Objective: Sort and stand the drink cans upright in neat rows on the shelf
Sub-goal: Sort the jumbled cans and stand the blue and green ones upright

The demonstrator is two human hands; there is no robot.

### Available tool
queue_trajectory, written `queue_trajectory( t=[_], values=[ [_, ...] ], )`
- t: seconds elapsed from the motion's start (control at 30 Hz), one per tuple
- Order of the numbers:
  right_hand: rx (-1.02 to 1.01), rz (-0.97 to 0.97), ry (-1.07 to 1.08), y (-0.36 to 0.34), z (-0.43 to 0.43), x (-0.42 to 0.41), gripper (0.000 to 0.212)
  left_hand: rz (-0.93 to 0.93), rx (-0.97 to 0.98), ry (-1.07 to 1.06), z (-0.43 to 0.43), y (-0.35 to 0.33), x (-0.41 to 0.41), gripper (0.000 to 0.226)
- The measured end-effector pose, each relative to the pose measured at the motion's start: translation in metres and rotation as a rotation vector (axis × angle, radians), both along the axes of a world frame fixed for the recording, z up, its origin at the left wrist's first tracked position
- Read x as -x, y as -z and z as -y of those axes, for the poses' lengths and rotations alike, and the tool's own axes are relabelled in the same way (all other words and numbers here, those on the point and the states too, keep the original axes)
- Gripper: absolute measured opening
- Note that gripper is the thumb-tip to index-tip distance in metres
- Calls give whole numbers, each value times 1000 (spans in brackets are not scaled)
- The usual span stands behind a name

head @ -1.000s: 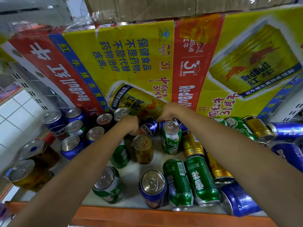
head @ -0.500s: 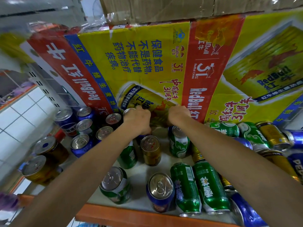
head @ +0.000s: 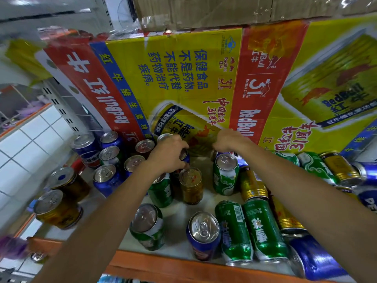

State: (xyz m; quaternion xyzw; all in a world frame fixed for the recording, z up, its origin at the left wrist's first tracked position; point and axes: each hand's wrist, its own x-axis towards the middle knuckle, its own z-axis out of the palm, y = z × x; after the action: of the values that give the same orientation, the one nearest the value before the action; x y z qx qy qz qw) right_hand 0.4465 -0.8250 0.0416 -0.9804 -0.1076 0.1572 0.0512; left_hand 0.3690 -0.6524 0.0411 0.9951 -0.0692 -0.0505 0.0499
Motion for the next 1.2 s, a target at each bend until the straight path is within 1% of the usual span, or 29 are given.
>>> queue_trajectory(
  t=[0.1, 0.13, 0.33, 0.47, 0.53, 0.67, 0.7, 0.8, 0.87, 0.97, 1.03, 1.1, 1.13, 1.2],
  values=[
    [-85, -5, -4, -7, 10, 2, 19, 11, 9, -6, 0, 1, -1, 68],
    [-133, -8, 9, -7, 13, 3, 18, 15, 15, -7, 0, 1, -1, 67],
    [-548, -40, 180, 8, 21, 9, 22, 27, 58, 0, 0, 1, 2, 64],
    [-662, -83, 198, 19, 17, 12, 35, 26, 63, -8, 1, 1, 3, 63],
    [-756, -95, 225, 19, 16, 13, 39, 28, 59, -12, 2, 1, 3, 63],
    [-830, -140, 272, 19, 19, 17, 38, 11, 39, -28, 3, 0, 5, 65],
    [-829, -152, 271, 19, 21, 19, 38, 6, 19, -31, 4, 0, 6, 66],
    [-805, -144, 232, 18, 37, 24, 48, 36, -48, -48, 14, -5, 17, 68],
    [-765, -113, 177, 14, 56, 28, 43, 83, -10, -41, 28, -15, 27, 65],
    [-583, -55, 83, 8, 85, 34, 35, 151, 47, 65, 61, -38, 45, 49],
    [-405, -24, 4, 5, 99, 41, 33, 150, 63, 132, 86, -50, 58, 35],
    [-236, 15, -98, 3, 110, 52, 31, 87, 17, 213, 109, -52, 70, 33],
    [-204, 22, -164, 6, 116, 57, 36, 22, -39, 251, 118, -51, 75, 36],
    [-157, 11, -318, 12, 126, 64, 53, -153, -204, 310, 132, -45, 83, 47]
  ],
)
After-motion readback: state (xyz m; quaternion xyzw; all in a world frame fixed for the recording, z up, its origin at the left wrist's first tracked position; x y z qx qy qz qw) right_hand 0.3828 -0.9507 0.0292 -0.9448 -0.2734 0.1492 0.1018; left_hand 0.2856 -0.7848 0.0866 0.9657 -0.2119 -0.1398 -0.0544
